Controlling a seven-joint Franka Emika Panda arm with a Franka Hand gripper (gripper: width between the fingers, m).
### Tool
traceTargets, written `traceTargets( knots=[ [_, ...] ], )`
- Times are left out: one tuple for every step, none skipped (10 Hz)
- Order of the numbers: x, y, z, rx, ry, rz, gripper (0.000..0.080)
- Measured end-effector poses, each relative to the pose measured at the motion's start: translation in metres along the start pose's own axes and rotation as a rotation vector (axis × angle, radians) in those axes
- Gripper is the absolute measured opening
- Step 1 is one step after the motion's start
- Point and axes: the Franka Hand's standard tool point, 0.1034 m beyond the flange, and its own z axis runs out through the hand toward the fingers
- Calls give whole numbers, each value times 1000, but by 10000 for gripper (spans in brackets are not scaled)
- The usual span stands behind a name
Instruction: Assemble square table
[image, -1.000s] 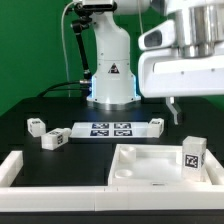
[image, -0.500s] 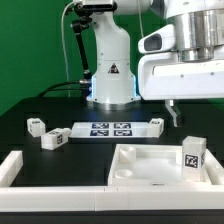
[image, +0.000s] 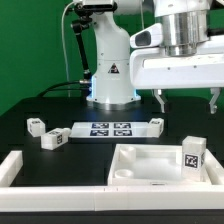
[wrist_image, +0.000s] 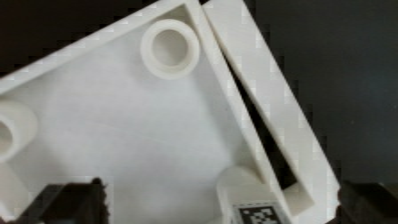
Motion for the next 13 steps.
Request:
traceTargets(
  knots=[
    [0,0,1,-1,-1,-5,649],
    [0,1,1,-1,-2,-4,649],
    [-1,3,1,-9,-22,-9,649],
    [-1,4,2,-10,-22,-8,649],
    [-17,22,11,-47,-98,-14,649],
    [-45,58,14,-118,-338,3,649],
    [-47,75,16,-118,-412,32,649],
    [-61,93,22,-115,-486,35,649],
    [-67,99,20,-135,-587,49,649],
    [-62,100,20,-149,-677,54,649],
    [-59,102,24,-159,-728,63,649],
    [-62,103,28,-162,-752,73,649],
    [-84,100,41,-149,-754,84,649]
  ],
)
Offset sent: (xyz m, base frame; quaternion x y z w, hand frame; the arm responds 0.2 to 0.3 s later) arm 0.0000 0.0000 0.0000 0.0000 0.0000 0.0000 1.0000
